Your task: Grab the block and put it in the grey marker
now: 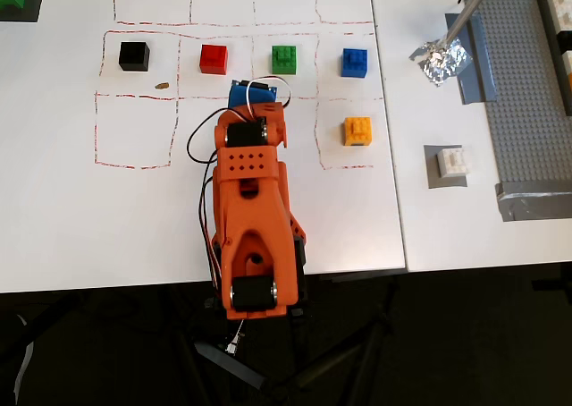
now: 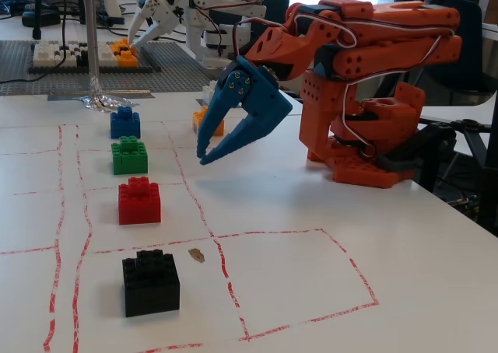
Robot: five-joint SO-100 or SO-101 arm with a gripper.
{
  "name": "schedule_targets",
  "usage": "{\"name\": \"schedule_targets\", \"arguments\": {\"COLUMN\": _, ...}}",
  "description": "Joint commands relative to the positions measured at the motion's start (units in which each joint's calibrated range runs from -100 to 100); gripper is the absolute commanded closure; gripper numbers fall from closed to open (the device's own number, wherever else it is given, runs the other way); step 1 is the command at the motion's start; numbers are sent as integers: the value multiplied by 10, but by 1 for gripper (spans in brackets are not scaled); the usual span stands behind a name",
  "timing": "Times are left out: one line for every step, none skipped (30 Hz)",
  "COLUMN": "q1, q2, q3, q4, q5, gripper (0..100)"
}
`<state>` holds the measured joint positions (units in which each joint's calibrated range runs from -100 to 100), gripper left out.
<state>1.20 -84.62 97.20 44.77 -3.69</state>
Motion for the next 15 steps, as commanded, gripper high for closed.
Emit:
{"name": "schedule_targets", "arguments": {"q1": -11, "q2": -38, "q3": -9, "q4": -9, "q5": 15, "gripper": 100}}
{"name": "schedule_targets", "arguments": {"q1": -12, "q2": -44, "q3": -6, "q4": -9, "q5": 16, "gripper": 100}}
{"name": "schedule_targets", "arguments": {"q1": -14, "q2": -50, "q3": -2, "q4": -8, "q5": 17, "gripper": 100}}
{"name": "schedule_targets", "arguments": {"q1": -16, "q2": -56, "q3": 2, "q4": -6, "q5": 17, "gripper": 100}}
{"name": "schedule_targets", "arguments": {"q1": -17, "q2": -62, "q3": 4, "q4": -3, "q5": 18, "gripper": 100}}
{"name": "schedule_targets", "arguments": {"q1": -18, "q2": -70, "q3": 8, "q4": 1, "q5": 19, "gripper": 100}}
{"name": "schedule_targets", "arguments": {"q1": -18, "q2": -79, "q3": 11, "q4": 5, "q5": 19, "gripper": 100}}
{"name": "schedule_targets", "arguments": {"q1": -18, "q2": -86, "q3": 13, "q4": 9, "q5": 19, "gripper": 100}}
{"name": "schedule_targets", "arguments": {"q1": -18, "q2": -90, "q3": 15, "q4": 11, "q5": 20, "gripper": 100}}
{"name": "schedule_targets", "arguments": {"q1": -18, "q2": -94, "q3": 16, "q4": 13, "q5": 19, "gripper": 100}}
{"name": "schedule_targets", "arguments": {"q1": -16, "q2": -98, "q3": 19, "q4": 14, "q5": 19, "gripper": 100}}
{"name": "schedule_targets", "arguments": {"q1": -14, "q2": -102, "q3": 23, "q4": 17, "q5": 18, "gripper": 100}}
{"name": "schedule_targets", "arguments": {"q1": -13, "q2": -108, "q3": 24, "q4": 19, "q5": 17, "gripper": 100}}
{"name": "schedule_targets", "arguments": {"q1": -13, "q2": -114, "q3": 25, "q4": 24, "q5": 19, "gripper": 100}}
{"name": "schedule_targets", "arguments": {"q1": -17, "q2": -119, "q3": 25, "q4": 28, "q5": 22, "gripper": 100}}
